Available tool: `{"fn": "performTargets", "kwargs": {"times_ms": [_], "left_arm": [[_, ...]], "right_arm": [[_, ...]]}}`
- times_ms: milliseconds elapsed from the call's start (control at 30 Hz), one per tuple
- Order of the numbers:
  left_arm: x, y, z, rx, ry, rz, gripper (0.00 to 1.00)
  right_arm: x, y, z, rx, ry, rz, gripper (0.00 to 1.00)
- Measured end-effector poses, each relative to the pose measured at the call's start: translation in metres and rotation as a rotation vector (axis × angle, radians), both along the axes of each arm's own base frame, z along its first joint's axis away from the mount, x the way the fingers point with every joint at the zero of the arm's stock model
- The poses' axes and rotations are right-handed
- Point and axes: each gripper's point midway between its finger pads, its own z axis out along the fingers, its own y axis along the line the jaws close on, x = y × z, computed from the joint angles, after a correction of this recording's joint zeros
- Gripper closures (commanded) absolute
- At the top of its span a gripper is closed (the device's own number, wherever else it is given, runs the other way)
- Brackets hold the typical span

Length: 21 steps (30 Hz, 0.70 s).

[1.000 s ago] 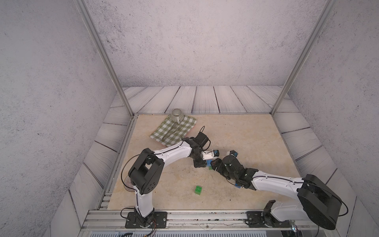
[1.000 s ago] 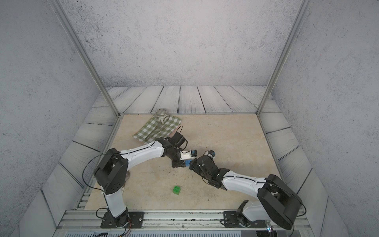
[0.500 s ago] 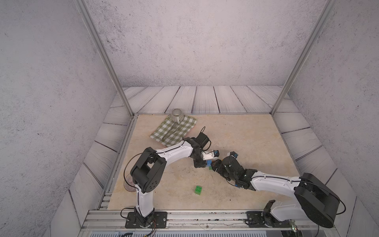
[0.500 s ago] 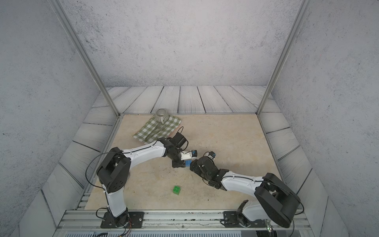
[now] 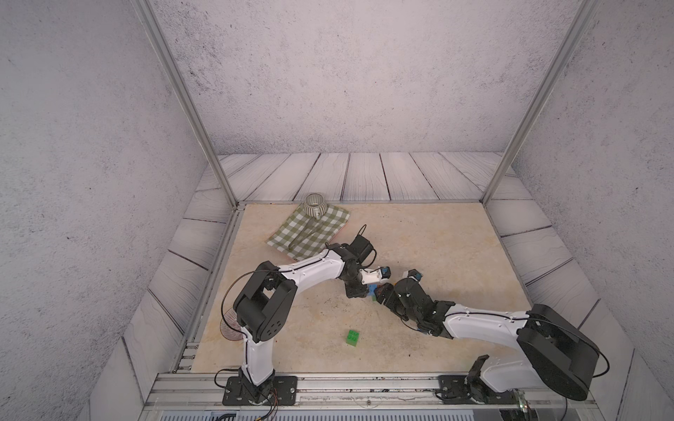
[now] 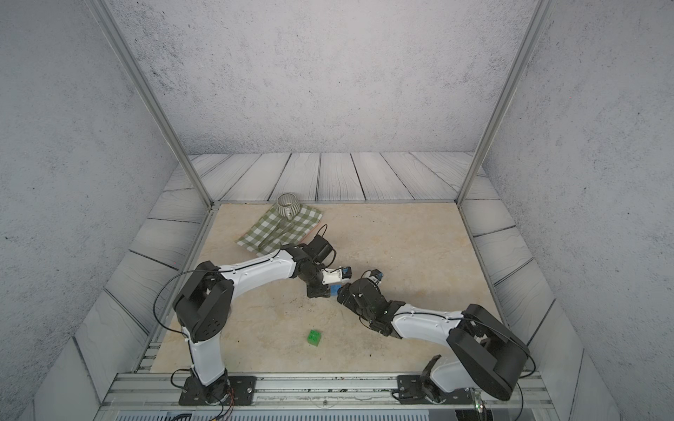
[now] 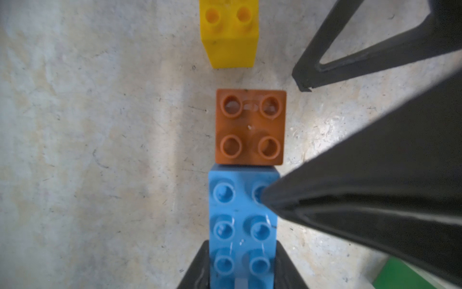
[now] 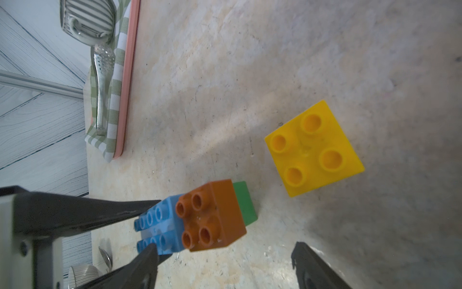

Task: Assemble the number 4 with lego
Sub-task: Assemble the lego brick with the lego brick.

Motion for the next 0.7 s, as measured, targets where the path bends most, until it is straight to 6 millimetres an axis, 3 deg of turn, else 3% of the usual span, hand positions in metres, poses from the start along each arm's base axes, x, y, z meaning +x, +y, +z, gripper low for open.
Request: {"fn": "performTargets", "kwargs": {"times_ms": [700], "left_arm": [[0.0014, -0.0032, 0.0001, 0.011, -0.008, -0.003, 1.00]], "right_arm": [[0.0000, -0.0002, -0.0029, 0.062, 0.047, -0.083, 0.22]]}}
